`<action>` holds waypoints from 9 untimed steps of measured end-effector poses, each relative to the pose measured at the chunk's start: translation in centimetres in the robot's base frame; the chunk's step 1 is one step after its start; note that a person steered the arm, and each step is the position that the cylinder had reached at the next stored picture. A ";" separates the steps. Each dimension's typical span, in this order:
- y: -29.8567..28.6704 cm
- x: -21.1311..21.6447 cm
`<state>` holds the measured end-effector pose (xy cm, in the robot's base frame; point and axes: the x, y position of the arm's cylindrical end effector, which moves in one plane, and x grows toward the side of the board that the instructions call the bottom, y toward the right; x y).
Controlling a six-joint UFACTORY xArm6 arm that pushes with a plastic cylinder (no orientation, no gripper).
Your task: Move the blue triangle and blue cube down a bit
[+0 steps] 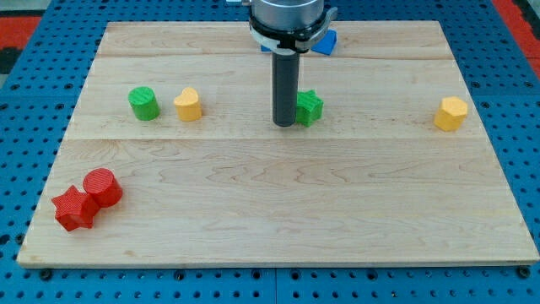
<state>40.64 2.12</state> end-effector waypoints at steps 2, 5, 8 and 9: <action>1.6 -7.4; 15.1 -16.4; 18.6 -20.8; 10.5 -20.1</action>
<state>20.57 12.59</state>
